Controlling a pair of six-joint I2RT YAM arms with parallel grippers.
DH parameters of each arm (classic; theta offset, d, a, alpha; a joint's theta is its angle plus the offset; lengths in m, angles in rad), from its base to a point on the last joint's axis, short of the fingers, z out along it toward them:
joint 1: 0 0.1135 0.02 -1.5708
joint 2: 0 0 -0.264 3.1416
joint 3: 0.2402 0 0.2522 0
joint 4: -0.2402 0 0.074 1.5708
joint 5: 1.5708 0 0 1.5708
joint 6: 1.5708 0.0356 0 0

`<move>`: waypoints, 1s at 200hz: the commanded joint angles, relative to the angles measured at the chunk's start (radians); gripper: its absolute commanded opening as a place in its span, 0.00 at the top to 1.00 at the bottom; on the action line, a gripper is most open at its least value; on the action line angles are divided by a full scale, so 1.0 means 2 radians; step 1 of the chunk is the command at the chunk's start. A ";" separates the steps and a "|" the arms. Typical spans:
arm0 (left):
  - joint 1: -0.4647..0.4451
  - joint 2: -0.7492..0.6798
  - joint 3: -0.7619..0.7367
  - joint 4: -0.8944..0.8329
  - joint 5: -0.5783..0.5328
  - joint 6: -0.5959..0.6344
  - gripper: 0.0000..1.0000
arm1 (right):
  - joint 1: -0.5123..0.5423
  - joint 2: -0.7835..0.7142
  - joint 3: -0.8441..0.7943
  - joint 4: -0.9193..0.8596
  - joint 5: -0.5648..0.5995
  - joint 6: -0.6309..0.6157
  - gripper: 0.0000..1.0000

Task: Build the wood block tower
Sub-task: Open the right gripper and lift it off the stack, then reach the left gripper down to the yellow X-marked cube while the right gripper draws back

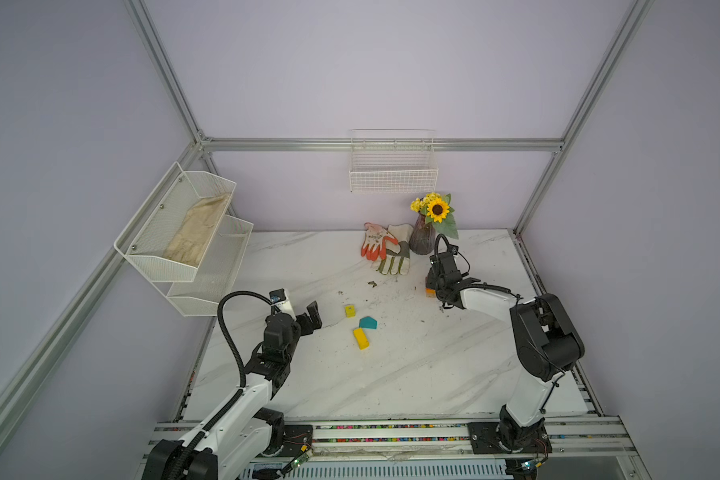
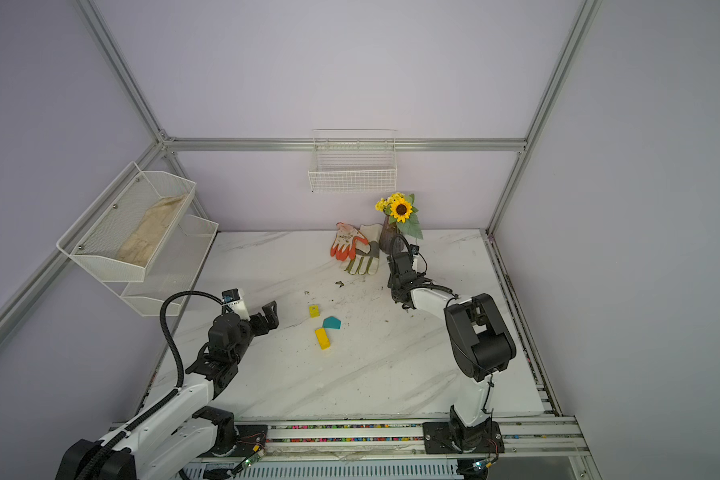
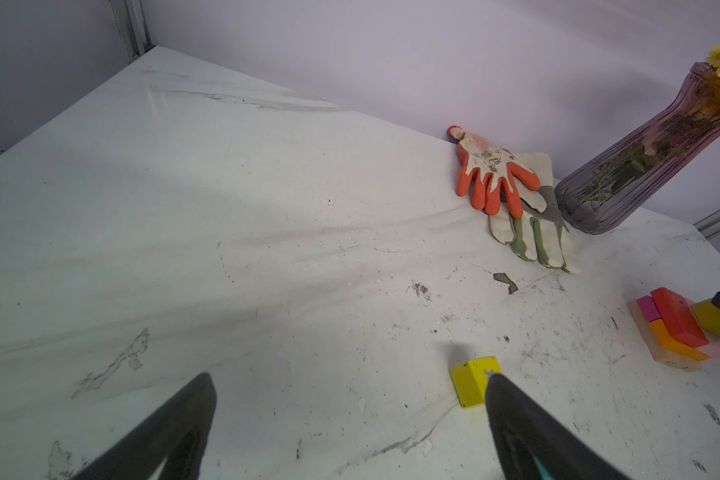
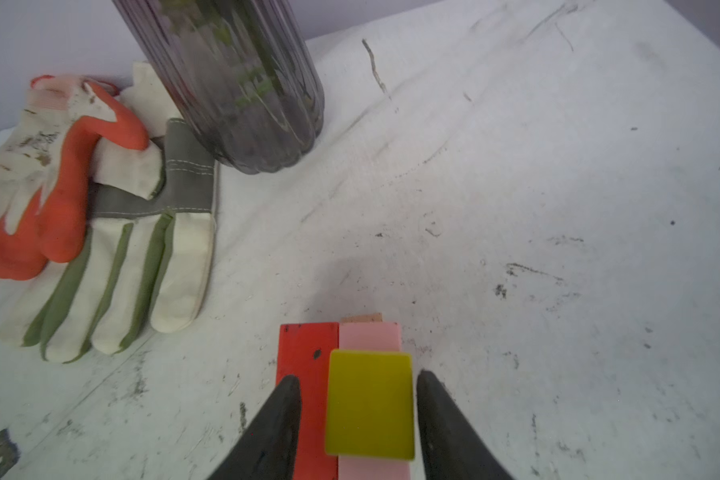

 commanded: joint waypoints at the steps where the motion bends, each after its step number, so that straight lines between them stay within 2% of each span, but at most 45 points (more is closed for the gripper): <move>1: 0.001 -0.006 -0.006 0.019 0.019 0.017 0.00 | -0.001 -0.067 -0.014 0.012 -0.019 -0.015 0.45; 33: -0.026 -0.024 -0.002 0.015 0.074 0.026 0.00 | -0.001 -0.154 -0.064 0.050 -0.059 -0.020 0.36; 48: -0.054 -0.014 0.001 0.030 0.076 0.045 0.00 | -0.001 -0.199 -0.106 0.095 -0.089 -0.027 0.32; 78: -0.080 0.047 0.035 0.025 0.102 0.054 0.00 | -0.001 -0.280 -0.180 0.160 -0.059 -0.025 0.28; 92: -0.094 0.082 0.047 0.025 0.091 0.052 0.02 | -0.002 -0.296 -0.215 0.192 -0.034 -0.025 0.29; 104: -0.107 0.111 0.055 0.026 0.063 0.049 0.02 | -0.004 -0.302 -0.243 0.222 -0.017 -0.025 0.31; 141: -0.134 0.181 0.083 0.026 0.037 0.040 0.04 | -0.024 -0.296 -0.316 0.320 -0.006 -0.010 0.32; 185: -0.154 0.263 0.123 0.040 0.013 0.041 0.04 | -0.029 -0.255 -0.342 0.382 -0.005 -0.007 0.33; 200: -0.154 0.294 0.154 0.018 -0.003 0.036 0.05 | -0.029 -0.238 -0.343 0.395 -0.009 -0.006 0.33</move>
